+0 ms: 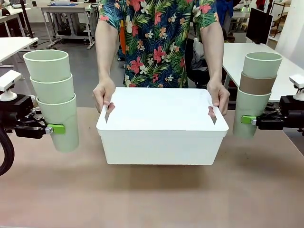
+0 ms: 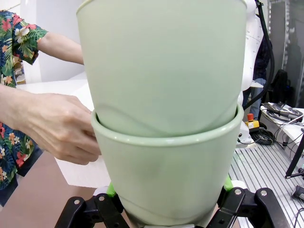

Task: Stack the cups and store them in the basket.
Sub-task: Place the stack of Reusable plastic cups into the Pantry Basket.

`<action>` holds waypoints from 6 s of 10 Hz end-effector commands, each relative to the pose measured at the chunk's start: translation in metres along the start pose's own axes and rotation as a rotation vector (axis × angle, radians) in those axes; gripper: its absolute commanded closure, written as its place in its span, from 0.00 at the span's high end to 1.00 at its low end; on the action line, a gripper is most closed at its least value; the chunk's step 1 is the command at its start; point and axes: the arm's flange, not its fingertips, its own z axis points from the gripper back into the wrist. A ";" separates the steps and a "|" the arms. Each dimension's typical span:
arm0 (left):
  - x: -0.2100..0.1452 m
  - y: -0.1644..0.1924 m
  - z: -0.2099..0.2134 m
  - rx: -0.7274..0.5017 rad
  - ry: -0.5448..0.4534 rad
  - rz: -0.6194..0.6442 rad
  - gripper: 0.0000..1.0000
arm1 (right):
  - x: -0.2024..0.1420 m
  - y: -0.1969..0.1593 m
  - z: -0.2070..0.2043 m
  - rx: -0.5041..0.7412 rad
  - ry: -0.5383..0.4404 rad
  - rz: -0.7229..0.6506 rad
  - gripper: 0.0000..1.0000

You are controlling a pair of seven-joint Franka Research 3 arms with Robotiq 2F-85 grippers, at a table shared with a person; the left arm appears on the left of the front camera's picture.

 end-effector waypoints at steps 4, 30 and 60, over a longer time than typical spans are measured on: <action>0.005 -0.001 -0.001 -0.004 0.000 0.006 0.86 | 0.003 0.000 0.000 -0.003 -0.003 0.009 0.85; 0.182 0.012 -0.054 0.050 0.331 0.059 0.86 | 0.003 0.000 0.000 -0.003 -0.003 0.009 0.85; 0.062 0.068 -0.315 0.103 0.992 0.040 1.00 | 0.003 0.000 0.000 -0.003 -0.003 0.009 0.85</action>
